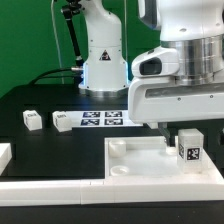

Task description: Assemble square table

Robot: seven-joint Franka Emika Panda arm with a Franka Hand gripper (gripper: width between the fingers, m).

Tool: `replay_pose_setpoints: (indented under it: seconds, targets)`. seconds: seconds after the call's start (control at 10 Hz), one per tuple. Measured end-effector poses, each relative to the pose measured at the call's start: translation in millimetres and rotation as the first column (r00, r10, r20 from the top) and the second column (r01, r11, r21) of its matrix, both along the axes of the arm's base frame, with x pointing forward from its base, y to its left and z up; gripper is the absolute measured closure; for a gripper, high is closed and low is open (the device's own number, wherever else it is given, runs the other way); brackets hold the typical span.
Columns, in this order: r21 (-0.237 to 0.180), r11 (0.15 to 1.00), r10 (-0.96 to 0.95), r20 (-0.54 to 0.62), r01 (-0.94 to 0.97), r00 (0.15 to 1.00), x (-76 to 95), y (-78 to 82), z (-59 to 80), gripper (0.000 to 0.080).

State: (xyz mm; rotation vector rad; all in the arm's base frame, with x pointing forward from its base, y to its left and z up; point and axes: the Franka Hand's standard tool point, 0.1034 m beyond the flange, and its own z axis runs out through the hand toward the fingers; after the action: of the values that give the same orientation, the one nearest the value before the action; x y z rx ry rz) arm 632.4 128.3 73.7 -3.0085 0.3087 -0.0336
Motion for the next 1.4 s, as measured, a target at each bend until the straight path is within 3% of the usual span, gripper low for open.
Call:
replay_pose_setpoints:
  seconds: [0.2,0.3,0.4,0.8,1.1,1.4]
  targets:
    - [0.005,0.999,-0.052,-0.006,0.052,0.999,0.3,-2.1,-0.2,0.0398]
    - [0.001,0.998,-0.066,-0.010,0.066,0.998,-0.2,-5.7,-1.2,0.0398]
    - [0.000,0.989,-0.145,-0.020,0.145,0.989,-0.3,-8.5,-1.9,0.0495]
    - [-0.007,0.887,-0.460,-0.066,0.461,0.885,-2.0,-12.2,-3.2,0.0503]
    - [-0.027,0.538,-0.828,-0.203,0.843,0.522,-3.9,-7.1,-3.7,0.0506]
    - [-0.035,0.391,-0.901,-0.220,0.920,0.374,-4.2,-6.5,-5.0,0.0506]
